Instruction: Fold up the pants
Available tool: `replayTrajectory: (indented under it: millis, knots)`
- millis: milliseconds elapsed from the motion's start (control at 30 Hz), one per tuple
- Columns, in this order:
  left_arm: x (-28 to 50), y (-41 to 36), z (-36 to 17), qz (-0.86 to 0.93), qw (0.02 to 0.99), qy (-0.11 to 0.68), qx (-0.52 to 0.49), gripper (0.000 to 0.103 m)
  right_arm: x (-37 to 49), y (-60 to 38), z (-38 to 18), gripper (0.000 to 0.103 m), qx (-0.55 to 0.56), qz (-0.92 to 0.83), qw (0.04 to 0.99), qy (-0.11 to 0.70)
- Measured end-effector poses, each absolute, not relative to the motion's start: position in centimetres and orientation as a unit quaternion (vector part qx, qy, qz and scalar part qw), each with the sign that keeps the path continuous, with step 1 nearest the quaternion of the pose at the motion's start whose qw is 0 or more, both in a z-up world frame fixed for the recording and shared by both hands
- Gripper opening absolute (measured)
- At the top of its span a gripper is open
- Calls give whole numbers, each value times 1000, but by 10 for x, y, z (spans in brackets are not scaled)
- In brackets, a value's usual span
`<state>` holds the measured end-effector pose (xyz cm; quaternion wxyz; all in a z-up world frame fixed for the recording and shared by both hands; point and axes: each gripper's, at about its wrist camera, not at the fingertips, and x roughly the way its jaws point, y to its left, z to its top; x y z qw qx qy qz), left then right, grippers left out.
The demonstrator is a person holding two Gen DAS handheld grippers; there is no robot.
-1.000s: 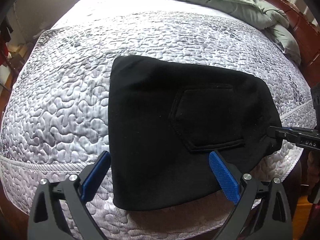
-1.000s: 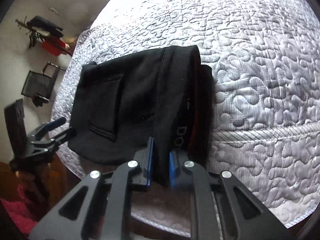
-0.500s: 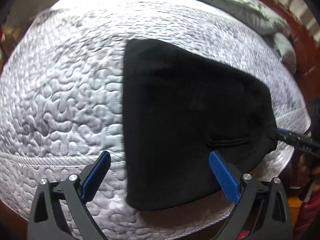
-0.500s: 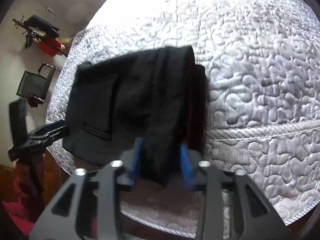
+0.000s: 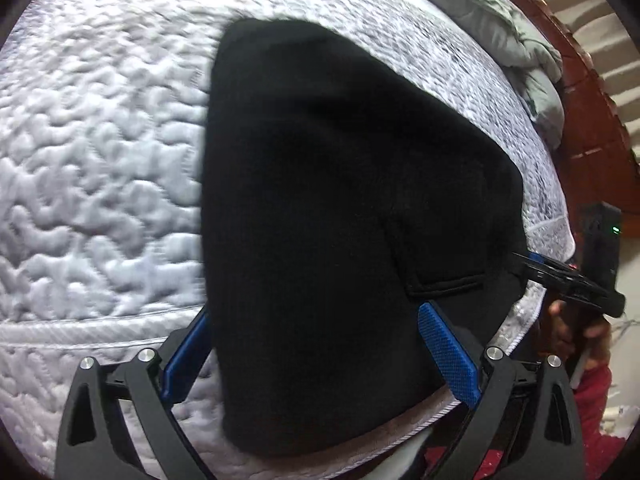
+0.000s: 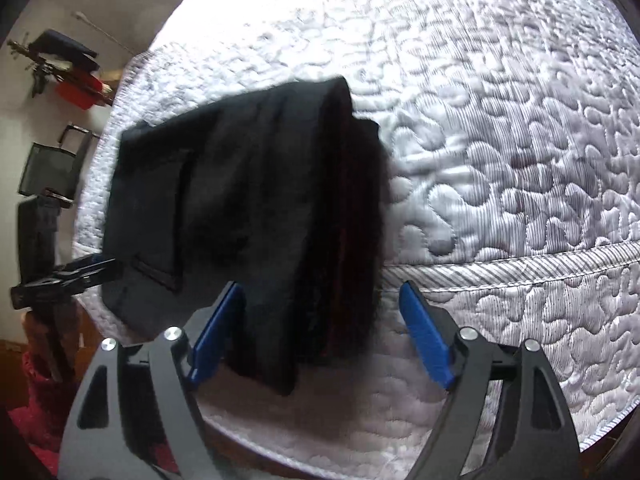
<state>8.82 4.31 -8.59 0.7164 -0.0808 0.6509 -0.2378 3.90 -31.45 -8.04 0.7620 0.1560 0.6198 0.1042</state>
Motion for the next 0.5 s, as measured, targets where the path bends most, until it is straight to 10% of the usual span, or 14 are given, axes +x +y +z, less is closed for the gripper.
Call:
replayTrajectory:
  millis: [133,433,500]
  knots:
    - [88,30,-93,-241,711,659,-48,99,44,-313,-101,101,161,86,748,639]
    - [89,29,-98,-236,714,657,-55,100,48,-297,-108,101,160,59,754,635]
    - [87,30,-95,-232,718,653,-58,100,46,-293,-106,88,168,62,758,627]
